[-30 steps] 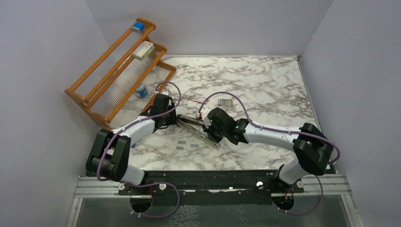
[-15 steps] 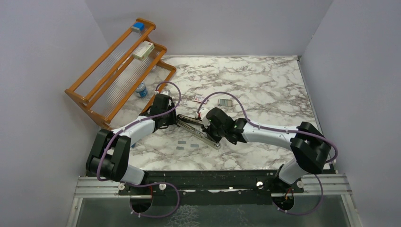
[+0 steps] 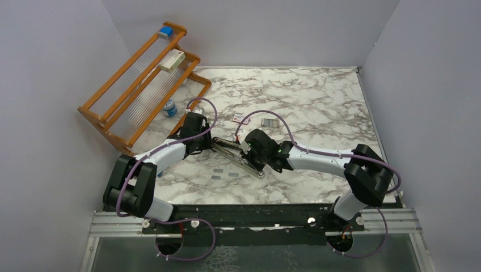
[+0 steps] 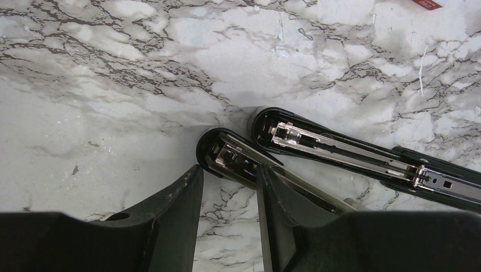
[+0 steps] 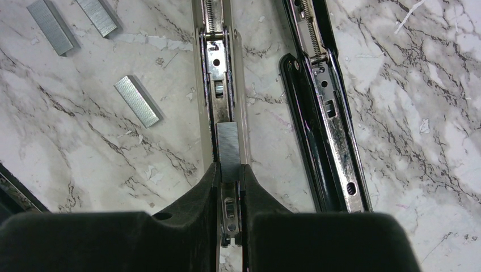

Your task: Load the staples into the stapler

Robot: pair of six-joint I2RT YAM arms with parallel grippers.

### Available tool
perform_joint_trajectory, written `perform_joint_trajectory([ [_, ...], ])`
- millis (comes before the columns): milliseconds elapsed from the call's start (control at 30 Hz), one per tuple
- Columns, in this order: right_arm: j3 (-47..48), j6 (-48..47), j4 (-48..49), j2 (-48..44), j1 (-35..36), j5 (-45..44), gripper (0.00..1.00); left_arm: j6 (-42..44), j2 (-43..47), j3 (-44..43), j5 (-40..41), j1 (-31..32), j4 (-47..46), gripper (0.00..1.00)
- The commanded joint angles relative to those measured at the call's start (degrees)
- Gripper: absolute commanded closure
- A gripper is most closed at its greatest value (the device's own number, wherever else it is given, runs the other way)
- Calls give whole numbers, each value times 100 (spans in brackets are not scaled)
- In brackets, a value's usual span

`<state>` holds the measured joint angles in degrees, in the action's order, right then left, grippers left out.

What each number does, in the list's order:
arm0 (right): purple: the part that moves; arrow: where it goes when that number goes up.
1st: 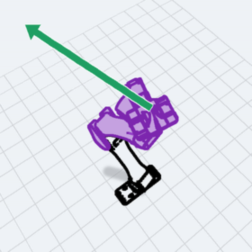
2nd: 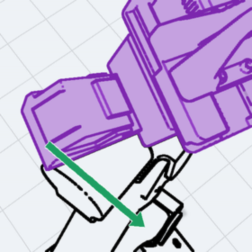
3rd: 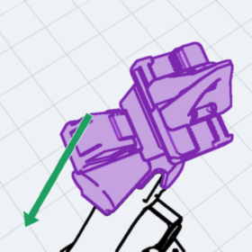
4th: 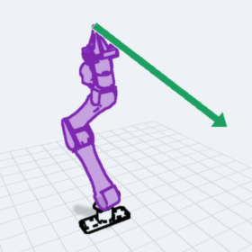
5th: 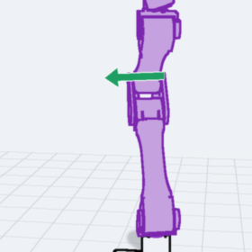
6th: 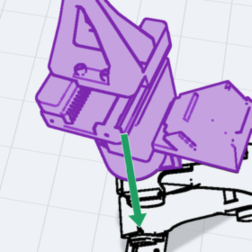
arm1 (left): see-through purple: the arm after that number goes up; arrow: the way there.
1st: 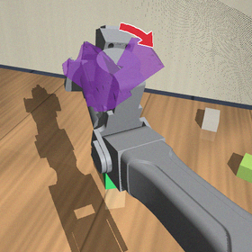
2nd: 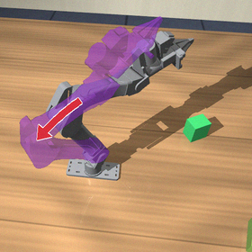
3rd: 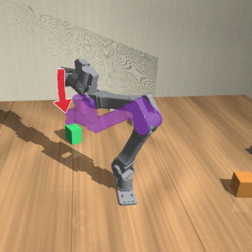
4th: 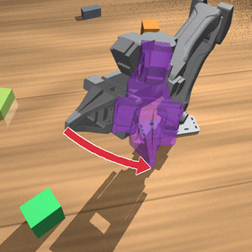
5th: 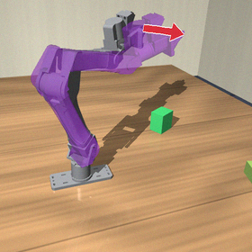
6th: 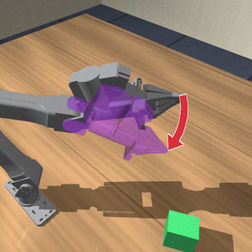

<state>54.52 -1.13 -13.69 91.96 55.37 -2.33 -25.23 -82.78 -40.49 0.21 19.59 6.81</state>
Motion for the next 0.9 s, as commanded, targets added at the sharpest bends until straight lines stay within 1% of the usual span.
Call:
perform_joint_trajectory([
  [0,189,-4,-274,108,43,-28,86,92,-185,2,-126,-5,251,58],
  [200,260,25,-391,124,41,-41,86,89,-194,6,-125,-5,251,58],
  [667,411,-67,-531,270,41,239,85,98,-196,-12,-126,-4,266,58],
  [867,483,-52,-623,318,40,172,85,98,-212,-27,-137,0,264,58],
])
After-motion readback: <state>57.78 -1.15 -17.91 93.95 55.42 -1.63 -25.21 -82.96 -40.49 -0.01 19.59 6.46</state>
